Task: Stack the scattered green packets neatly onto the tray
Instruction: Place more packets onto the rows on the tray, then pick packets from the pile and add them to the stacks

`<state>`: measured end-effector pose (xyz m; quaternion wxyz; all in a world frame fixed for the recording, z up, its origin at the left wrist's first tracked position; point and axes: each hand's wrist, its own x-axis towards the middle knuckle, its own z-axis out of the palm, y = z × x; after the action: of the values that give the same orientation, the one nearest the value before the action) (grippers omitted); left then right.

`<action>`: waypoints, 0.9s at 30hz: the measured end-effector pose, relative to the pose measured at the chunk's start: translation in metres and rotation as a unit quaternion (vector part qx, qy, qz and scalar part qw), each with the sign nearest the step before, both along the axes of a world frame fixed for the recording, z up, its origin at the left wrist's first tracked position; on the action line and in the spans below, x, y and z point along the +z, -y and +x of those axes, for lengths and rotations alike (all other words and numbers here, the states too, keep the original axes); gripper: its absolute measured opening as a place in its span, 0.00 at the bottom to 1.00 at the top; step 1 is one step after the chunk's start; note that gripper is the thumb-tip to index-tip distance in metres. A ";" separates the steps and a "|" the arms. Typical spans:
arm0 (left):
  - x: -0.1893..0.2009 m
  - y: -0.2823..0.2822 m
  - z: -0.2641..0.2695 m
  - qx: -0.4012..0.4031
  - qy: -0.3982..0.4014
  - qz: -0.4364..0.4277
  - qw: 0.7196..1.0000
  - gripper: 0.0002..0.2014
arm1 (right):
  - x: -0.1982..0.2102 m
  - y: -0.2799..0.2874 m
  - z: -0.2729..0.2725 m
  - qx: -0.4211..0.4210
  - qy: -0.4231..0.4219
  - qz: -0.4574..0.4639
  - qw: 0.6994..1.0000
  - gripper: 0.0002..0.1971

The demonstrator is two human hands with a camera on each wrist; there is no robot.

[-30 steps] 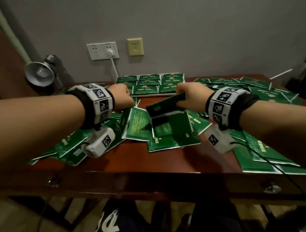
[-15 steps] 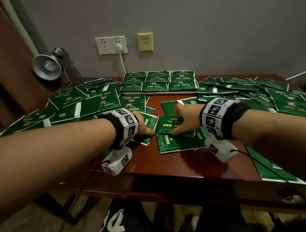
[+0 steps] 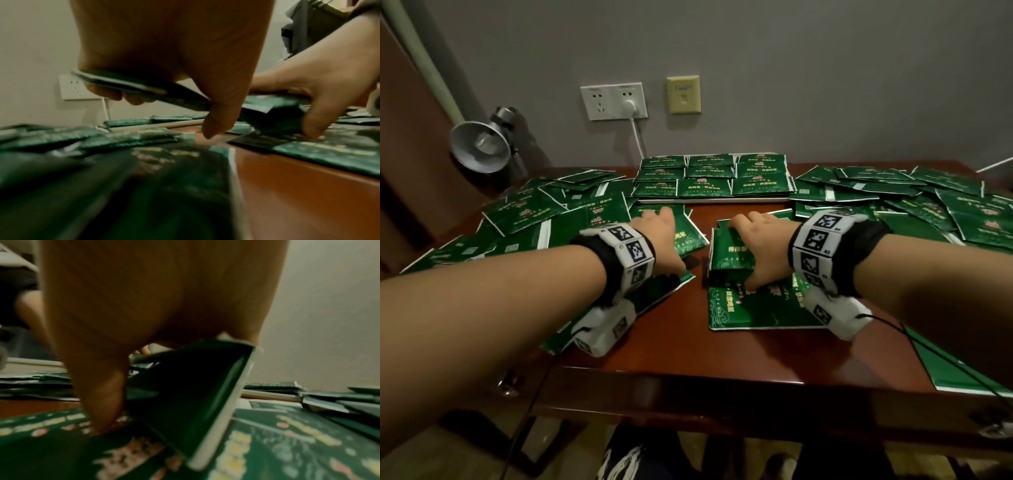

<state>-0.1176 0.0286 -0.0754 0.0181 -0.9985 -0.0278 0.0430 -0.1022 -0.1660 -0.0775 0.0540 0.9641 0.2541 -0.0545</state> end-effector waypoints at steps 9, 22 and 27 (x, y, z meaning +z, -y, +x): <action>0.036 -0.014 0.055 -0.092 0.055 -0.008 0.994 0.42 | 0.030 0.018 0.036 -0.033 0.019 0.022 0.999 0.45; 0.024 0.022 0.203 -0.167 0.017 0.025 0.985 0.46 | 0.044 0.037 0.176 -0.111 0.050 -0.016 0.992 0.41; 0.007 0.020 0.221 -0.130 0.016 0.059 0.990 0.53 | 0.039 0.020 0.208 -0.113 0.029 -0.055 0.992 0.50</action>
<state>0.1036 0.0089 -0.0680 0.0824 -0.9913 0.0999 0.0228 0.1063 -0.1862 -0.0386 0.1080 0.9833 0.1390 -0.0460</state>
